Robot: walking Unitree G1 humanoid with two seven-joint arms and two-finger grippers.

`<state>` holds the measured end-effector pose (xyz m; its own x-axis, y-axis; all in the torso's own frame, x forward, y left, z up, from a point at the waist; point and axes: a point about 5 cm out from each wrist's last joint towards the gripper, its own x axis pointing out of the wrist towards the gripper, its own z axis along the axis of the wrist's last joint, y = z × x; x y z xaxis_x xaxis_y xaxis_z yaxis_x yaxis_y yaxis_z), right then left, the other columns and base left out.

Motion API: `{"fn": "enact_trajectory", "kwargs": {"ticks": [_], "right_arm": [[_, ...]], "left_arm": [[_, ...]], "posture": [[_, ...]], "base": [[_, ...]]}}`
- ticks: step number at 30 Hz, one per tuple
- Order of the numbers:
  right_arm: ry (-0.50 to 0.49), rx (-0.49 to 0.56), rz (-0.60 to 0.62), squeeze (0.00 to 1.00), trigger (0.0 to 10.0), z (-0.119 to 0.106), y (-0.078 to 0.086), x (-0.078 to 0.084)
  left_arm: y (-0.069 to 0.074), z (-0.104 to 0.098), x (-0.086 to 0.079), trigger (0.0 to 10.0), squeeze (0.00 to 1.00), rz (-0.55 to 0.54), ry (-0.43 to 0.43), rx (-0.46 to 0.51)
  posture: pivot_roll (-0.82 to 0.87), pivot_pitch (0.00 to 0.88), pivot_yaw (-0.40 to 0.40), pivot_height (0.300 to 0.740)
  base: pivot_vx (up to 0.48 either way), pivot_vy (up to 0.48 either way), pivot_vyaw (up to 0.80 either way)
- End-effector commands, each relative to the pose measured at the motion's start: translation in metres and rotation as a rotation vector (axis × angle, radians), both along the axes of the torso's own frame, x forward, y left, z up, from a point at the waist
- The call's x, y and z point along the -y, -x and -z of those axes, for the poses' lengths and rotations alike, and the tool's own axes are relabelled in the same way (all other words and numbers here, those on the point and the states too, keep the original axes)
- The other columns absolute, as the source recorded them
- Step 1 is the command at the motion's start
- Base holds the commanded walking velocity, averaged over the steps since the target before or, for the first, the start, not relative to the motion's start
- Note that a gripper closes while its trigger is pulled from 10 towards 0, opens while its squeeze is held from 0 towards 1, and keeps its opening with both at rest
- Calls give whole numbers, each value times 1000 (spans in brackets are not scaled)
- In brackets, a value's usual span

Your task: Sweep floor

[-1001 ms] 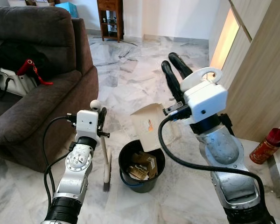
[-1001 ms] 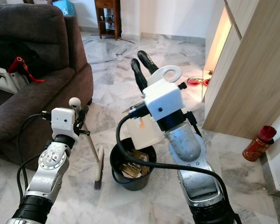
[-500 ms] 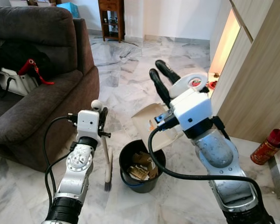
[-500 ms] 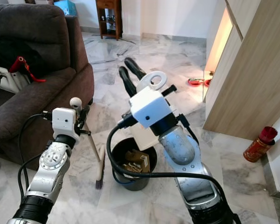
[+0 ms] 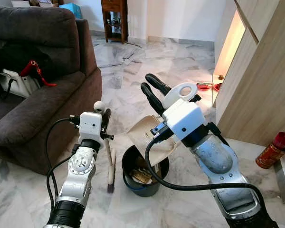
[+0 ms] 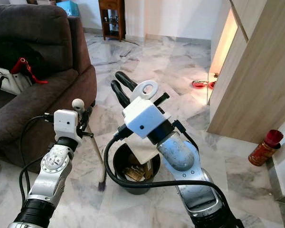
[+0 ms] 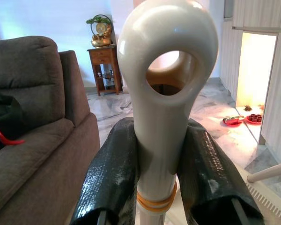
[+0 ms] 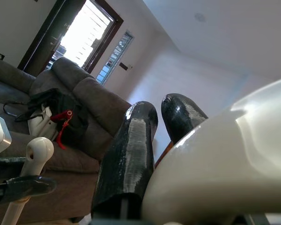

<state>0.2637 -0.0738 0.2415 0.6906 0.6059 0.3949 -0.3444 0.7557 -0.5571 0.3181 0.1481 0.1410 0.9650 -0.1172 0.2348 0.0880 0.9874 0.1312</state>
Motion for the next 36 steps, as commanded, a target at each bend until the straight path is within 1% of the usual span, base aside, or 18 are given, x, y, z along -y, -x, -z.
{"fn": "enact_trajectory", "kwargs": {"ticks": [1, 11, 13, 16, 17, 18, 21, 22, 24, 25, 26, 27, 28, 30, 32, 36], "right_arm": [[-11, 113, 13, 0, 10000, -19, 7, 1], [-38, 171, 122, 0, 10000, -27, 1, 11], [-36, 179, 165, 0, 10000, -28, -2, 15], [-38, 186, 199, 0, 10000, -29, -4, 18], [-43, 189, 255, 0, 10000, -29, -8, 24], [-47, 188, 280, 0, 10000, -29, -9, 27], [-107, 160, 393, 0, 10000, -28, -17, 46], [-145, 141, 447, 0, 10000, -27, -21, 57], [-184, 121, 493, 0, 10000, -25, -24, 69], [-220, 97, 538, 0, 10000, -20, -26, 80], [-230, 90, 553, 0, 10000, -19, -27, 84], [-243, 72, 579, 0, 10000, -14, -28, 92], [-253, 51, 622, 0, 10000, -6, -30, 105], [-249, 45, 669, 0, 10000, -1, -31, 115], [-240, 28, 723, 0, 10000, 10, -32, 129], [-235, 5, 802, 0, 10000, 24, -32, 145]], "left_arm": [[-2, -16, 2, 10000, 0, 11, -2, 82], [-3, -17, 2, 10000, 0, 10, -4, 84], [-4, -17, 2, 10000, 0, 10, -5, 84], [-4, -17, 2, 10000, 0, 9, -6, 84], [-4, -17, 2, 10000, 0, 8, -6, 84], [-4, -17, 2, 10000, 0, 8, -7, 83], [-4, -17, 2, 10000, 0, 8, -8, 81], [-5, -17, 2, 10000, 0, 8, -8, 79], [-5, -17, 2, 10000, 0, 10, -8, 77], [-5, -16, 2, 10000, 0, 12, -8, 75], [-5, -16, 2, 10000, 0, 13, -8, 74], [-4, -15, 2, 10000, 0, 16, -10, 70], [-3, -14, 2, 10000, 0, 20, -12, 64], [-2, -13, 1, 10000, 0, 21, -14, 59], [0, -12, -1, 10000, 0, 19, -14, 56], [4, -10, -4, 10000, 0, 19, -18, 49]], "posture": [[-109, 0, 1, 740], [-107, 0, -1, 740], [-106, 0, 0, 740], [-107, 0, 1, 740], [-109, 0, 1, 740], [-107, 0, 1, 740], [-107, 0, 1, 740], [-107, 0, 1, 740], [-107, 0, 1, 740], [-107, 0, 1, 740], [-107, 0, 1, 740], [-107, 0, 1, 740], [-107, 0, 2, 740], [-105, 0, 2, 740], [-103, 0, 3, 740], [-95, 0, 6, 740]], "base": [[0, 0, 0], [0, 0, 0], [0, 0, 0], [0, 0, 0], [0, 0, 0], [0, 0, 0], [0, 0, 0], [0, 0, 0], [0, 0, 0], [0, 0, 0], [0, 0, 0], [0, 0, 0], [0, 0, 0], [0, 0, 0], [0, 0, 0], [0, 0, 0]]}}
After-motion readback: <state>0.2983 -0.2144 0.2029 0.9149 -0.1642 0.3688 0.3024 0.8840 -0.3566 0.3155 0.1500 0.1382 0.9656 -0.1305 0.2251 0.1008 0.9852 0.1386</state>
